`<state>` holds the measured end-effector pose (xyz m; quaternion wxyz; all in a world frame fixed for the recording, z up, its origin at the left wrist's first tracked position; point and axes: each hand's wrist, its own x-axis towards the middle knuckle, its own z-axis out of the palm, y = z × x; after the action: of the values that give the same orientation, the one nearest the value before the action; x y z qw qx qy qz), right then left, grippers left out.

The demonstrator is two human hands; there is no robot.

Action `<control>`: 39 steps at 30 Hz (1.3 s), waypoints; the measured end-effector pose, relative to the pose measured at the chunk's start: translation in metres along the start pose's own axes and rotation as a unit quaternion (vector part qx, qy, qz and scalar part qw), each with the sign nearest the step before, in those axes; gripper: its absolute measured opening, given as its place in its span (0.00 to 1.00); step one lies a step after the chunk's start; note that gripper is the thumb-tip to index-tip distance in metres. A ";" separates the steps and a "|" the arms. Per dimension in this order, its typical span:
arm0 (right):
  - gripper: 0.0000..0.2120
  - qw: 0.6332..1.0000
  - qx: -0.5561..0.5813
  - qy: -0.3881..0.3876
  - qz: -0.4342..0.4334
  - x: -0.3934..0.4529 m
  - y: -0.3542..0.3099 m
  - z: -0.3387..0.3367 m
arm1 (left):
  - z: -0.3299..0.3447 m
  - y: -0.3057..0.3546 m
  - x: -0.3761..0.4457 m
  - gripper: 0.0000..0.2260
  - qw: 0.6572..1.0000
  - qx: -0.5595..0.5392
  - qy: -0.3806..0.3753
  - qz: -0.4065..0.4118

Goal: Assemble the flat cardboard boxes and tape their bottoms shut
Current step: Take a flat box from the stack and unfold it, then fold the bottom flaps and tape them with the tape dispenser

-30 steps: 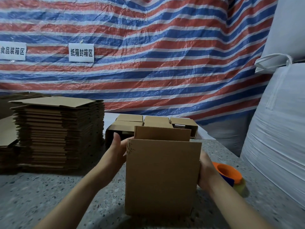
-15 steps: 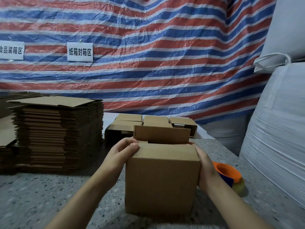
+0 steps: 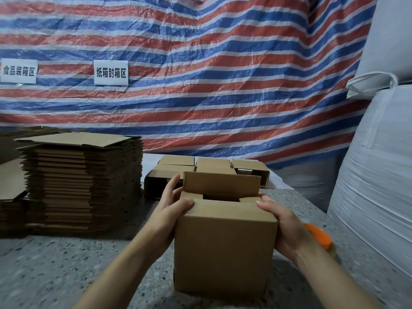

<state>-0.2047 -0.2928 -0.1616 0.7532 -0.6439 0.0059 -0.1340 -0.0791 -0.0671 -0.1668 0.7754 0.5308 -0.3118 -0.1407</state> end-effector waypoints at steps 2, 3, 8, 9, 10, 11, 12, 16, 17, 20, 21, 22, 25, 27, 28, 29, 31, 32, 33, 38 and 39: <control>0.20 1.000 0.010 0.004 -0.011 0.001 0.001 0.002 | 0.001 0.000 0.000 0.27 1.000 -0.012 -0.002 -0.001; 0.24 1.000 0.017 0.008 -0.018 0.001 0.001 0.003 | 0.001 0.001 0.000 0.27 1.000 -0.014 -0.005 -0.004; 0.21 0.999 0.016 -0.001 -0.045 0.000 0.003 0.006 | -0.005 0.010 0.002 0.37 0.998 -0.002 -0.046 -0.036; 0.19 0.999 0.014 -0.004 -0.046 0.000 0.004 0.006 | -0.006 0.012 0.002 0.38 0.998 0.006 -0.051 -0.044; 0.20 0.999 0.010 -0.007 -0.045 0.000 0.004 0.005 | -0.007 0.013 0.002 0.38 0.997 0.013 -0.054 -0.049; 0.23 0.999 0.008 -0.007 -0.044 0.000 0.005 0.004 | -0.007 0.014 0.002 0.37 0.997 0.020 -0.057 -0.052; 0.26 0.999 0.010 -0.004 -0.042 0.001 0.004 0.003 | -0.007 0.015 0.002 0.35 0.997 0.024 -0.058 -0.051; 0.21 0.998 0.014 0.003 -0.057 -0.001 0.005 0.003 | -0.008 0.013 -0.003 0.22 0.998 0.021 -0.057 -0.032; 0.17 0.998 0.018 0.010 -0.059 -0.001 0.005 0.003 | -0.007 0.011 -0.004 0.19 0.998 0.024 -0.051 -0.030; 0.10 0.997 0.029 0.046 -0.060 -0.001 0.010 0.002 | -0.007 0.004 -0.007 0.13 0.998 0.029 -0.017 -0.044; 0.09 0.996 0.026 0.054 -0.063 -0.001 0.012 0.002 | -0.007 0.003 -0.007 0.12 0.998 0.031 -0.010 -0.045; 0.09 0.996 0.018 0.058 -0.066 -0.001 0.012 0.003 | -0.007 0.002 -0.007 0.12 0.998 0.037 -0.006 -0.044; 0.10 0.996 -0.018 0.059 -0.068 -0.001 0.012 0.005 | -0.008 0.008 -0.007 0.13 0.995 0.095 -0.004 -0.038; 0.10 0.995 -0.035 0.061 -0.063 -0.001 0.012 0.005 | -0.011 0.018 -0.005 0.15 0.983 0.178 -0.023 -0.049; 0.10 0.995 -0.038 0.062 -0.061 -0.001 0.011 0.005 | -0.012 0.026 -0.004 0.16 0.972 0.223 -0.035 -0.062; 0.09 0.995 -0.040 0.061 -0.061 -0.001 0.011 0.005 | -0.013 0.035 -0.002 0.15 0.959 0.270 -0.043 -0.075; 0.08 0.995 -0.042 0.060 -0.061 -0.002 0.009 0.006 | -0.007 0.054 0.002 0.09 0.917 0.387 -0.051 -0.081; 0.07 0.996 -0.041 0.061 -0.058 -0.003 0.008 0.007 | 0.000 0.062 0.001 0.07 0.885 0.456 -0.057 -0.066; 0.06 0.996 -0.038 0.062 -0.056 -0.003 0.008 0.008 | 0.010 0.068 0.001 0.08 0.848 0.523 -0.068 -0.037; 0.10 0.994 -0.041 0.076 -0.063 -0.006 0.004 0.015 | 0.058 0.057 -0.011 0.31 0.689 0.696 -0.176 0.101; 0.12 0.994 -0.045 0.079 -0.065 -0.006 0.004 0.014 | 0.061 0.051 -0.013 0.31 0.664 0.716 -0.189 0.106</control>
<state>-0.2069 -0.2770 -0.1643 0.7101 -0.6639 0.0292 -0.2326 -0.1333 -0.0853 -0.1099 0.0907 0.8478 -0.5103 0.1122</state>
